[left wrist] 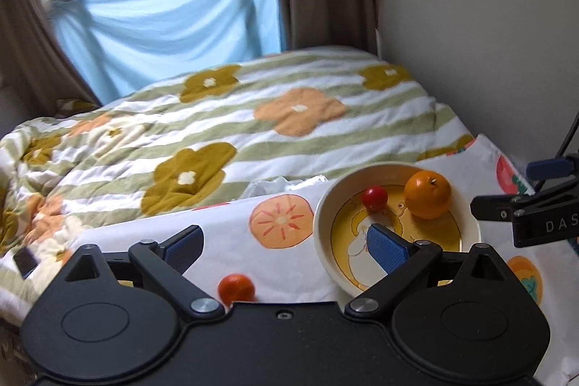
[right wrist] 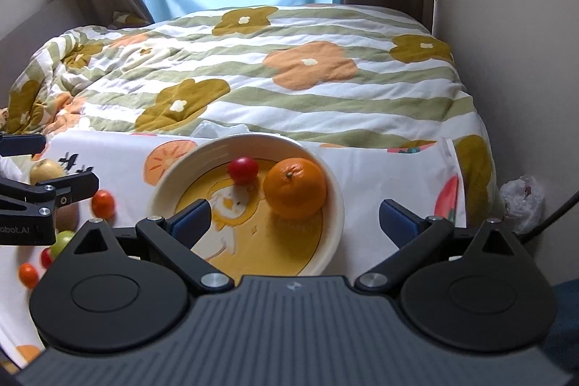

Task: Organize fruits
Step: 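Withdraw both tools from the bowl back over the fruits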

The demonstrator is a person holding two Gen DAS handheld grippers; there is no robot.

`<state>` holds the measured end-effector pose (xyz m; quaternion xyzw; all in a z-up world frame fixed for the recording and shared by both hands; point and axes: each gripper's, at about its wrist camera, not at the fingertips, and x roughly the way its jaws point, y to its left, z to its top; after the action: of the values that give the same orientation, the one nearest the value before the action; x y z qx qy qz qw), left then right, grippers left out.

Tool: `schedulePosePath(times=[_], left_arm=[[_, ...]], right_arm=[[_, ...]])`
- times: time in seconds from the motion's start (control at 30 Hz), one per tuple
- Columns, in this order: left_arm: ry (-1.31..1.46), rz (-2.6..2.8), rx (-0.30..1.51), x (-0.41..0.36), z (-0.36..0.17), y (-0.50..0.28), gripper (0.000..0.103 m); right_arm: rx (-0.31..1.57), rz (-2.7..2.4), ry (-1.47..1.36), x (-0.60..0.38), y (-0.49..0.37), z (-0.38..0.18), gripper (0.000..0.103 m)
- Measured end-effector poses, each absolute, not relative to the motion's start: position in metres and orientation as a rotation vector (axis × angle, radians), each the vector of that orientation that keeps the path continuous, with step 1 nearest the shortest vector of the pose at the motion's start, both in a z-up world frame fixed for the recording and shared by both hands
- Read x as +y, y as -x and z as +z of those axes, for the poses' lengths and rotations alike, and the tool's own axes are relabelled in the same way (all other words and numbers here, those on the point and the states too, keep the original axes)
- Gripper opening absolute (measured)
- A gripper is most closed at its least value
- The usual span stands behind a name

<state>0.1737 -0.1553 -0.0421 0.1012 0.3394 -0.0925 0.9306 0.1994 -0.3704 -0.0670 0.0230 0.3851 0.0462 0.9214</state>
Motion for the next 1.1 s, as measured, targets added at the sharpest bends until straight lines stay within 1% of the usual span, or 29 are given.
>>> schedulePosePath(times=[0.17, 0.37, 0.63, 0.87, 1.1], left_arm=[[-0.153, -0.126, 0.635, -0.139, -0.024, -0.13, 0.099], [-0.13, -0.027, 0.619, -0.119, -0.016, -0.088, 0.099], [-0.134, 0.061, 0.642, -0.088, -0.02, -0.055, 0.099], [-0.151, 0.048, 0.689, -0.054, -0.044, -0.054, 0.099], [-0.168, -0.051, 0.795, -0.026, -0.098, -0.068, 0.098]], right_arm=[[0.758, 0.165, -0.049, -0.357, -0.165, -0.047, 0.103], [0.733, 0.23, -0.047, -0.337, -0.132, -0.029, 0.103], [0.746, 0.288, -0.055, -0.307, -0.106, -0.032, 0.103], [0.758, 0.289, -0.04, -0.278, -0.099, -0.051, 0.103], [0.795, 0.245, -0.03, -0.244, -0.103, -0.093, 0.103]])
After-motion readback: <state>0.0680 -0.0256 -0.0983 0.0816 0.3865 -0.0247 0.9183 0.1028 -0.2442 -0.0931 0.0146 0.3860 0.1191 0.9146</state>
